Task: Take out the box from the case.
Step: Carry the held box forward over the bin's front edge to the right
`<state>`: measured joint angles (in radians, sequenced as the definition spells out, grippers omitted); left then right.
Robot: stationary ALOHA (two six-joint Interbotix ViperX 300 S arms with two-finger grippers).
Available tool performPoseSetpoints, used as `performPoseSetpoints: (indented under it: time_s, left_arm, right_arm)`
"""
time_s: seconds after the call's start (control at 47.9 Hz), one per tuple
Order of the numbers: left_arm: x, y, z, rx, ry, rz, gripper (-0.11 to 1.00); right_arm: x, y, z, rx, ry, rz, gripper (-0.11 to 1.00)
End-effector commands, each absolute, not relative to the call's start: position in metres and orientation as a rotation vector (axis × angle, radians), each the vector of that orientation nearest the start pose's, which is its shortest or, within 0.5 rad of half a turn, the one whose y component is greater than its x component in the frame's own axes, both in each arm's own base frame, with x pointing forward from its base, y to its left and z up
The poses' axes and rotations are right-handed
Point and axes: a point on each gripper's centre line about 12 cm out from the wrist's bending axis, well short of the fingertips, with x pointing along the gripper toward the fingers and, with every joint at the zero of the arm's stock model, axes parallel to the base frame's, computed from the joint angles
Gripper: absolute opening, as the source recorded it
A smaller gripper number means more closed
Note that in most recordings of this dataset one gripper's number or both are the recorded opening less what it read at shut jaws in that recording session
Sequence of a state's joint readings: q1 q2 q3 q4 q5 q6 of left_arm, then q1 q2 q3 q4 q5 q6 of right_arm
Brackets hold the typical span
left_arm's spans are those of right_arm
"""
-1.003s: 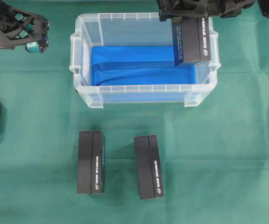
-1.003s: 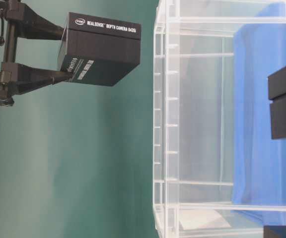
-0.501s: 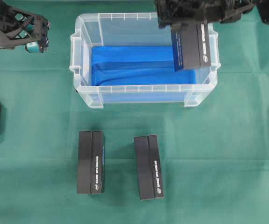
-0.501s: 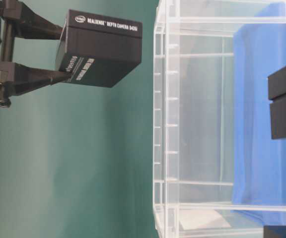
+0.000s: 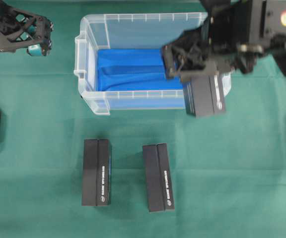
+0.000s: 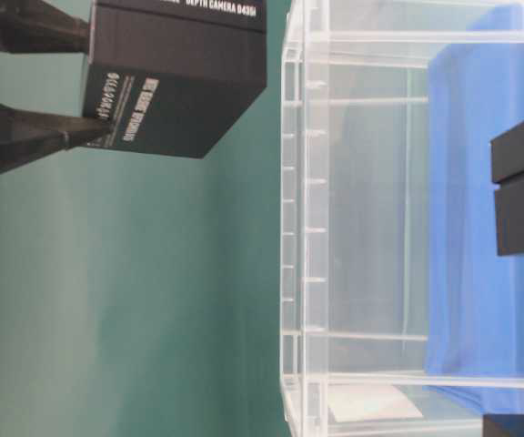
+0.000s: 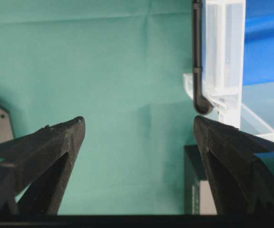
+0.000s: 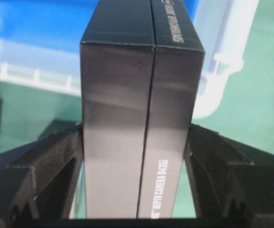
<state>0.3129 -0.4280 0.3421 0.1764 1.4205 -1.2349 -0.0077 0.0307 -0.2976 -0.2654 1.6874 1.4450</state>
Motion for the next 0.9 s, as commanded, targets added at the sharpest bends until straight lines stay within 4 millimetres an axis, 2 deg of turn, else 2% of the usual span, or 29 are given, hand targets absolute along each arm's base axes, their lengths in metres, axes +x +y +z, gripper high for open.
performPoseSetpoints:
  time_s: [0.0, 0.23, 0.564, 0.668, 0.877]
  left_arm:
    - [0.236, 0.099, 0.345, -1.088, 0.896, 1.159, 0.94]
    - [0.236, 0.099, 0.345, -1.087, 0.897, 1.158, 0.95]
    - [0.236, 0.099, 0.345, -1.088, 0.896, 1.159, 0.95]
    - [0.236, 0.099, 0.345, -1.088, 0.896, 1.159, 0.94]
    - [0.236, 0.098, 0.345, -1.087, 0.897, 1.158, 0.94]
  right_arm:
    - [0.365, -0.019, 0.408, 1.042, 0.912, -1.143, 0.67]
    - [0.364, 0.026, 0.403, 1.059, 0.931, -1.146, 0.67]
    - [0.358, 0.082, 0.399, 1.113, 0.935, -1.125, 0.67]
    - [0.358, 0.093, 0.396, 1.115, 0.949, -1.124, 0.67]
    - [0.361, 0.096, 0.388, 1.100, 0.969, -1.140, 0.67]
